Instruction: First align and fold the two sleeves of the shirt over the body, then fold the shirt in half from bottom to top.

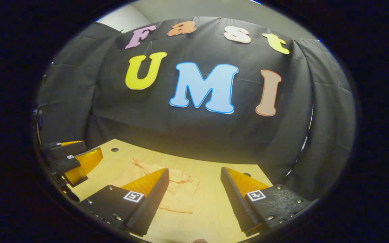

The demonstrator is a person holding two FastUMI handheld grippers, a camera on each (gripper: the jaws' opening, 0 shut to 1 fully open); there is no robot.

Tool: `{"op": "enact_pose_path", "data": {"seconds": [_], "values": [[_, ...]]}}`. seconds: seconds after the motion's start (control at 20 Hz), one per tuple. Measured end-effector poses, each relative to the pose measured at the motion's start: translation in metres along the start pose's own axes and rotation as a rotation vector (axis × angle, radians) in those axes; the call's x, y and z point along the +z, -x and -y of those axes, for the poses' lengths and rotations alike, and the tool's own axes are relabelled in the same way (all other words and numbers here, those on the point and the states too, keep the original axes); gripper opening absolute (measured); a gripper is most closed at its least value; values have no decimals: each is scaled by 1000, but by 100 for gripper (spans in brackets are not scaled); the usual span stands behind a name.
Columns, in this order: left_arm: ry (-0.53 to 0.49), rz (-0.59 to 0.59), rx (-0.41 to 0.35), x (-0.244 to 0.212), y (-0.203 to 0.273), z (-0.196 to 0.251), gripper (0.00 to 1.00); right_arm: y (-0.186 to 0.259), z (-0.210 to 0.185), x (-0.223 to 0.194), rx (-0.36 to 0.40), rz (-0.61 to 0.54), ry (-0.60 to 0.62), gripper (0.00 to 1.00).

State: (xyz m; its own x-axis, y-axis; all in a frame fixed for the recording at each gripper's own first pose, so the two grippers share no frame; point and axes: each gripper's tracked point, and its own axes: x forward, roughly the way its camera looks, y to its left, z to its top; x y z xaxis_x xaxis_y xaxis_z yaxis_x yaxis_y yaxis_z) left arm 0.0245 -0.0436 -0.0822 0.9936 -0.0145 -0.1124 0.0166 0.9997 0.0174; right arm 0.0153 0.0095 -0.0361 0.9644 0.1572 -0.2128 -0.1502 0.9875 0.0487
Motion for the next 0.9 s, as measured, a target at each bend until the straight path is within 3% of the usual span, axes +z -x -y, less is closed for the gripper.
{"op": "enact_pose_path", "data": {"seconds": [0.4, 0.9], "values": [[16, 12, 39, 21, 37, -9, 94, 37, -17, 6, 24, 28, -3, 94], [5, 37, -21, 32, 34, -27, 94, 42, -38, 9, -28, 35, -5, 95]]}}
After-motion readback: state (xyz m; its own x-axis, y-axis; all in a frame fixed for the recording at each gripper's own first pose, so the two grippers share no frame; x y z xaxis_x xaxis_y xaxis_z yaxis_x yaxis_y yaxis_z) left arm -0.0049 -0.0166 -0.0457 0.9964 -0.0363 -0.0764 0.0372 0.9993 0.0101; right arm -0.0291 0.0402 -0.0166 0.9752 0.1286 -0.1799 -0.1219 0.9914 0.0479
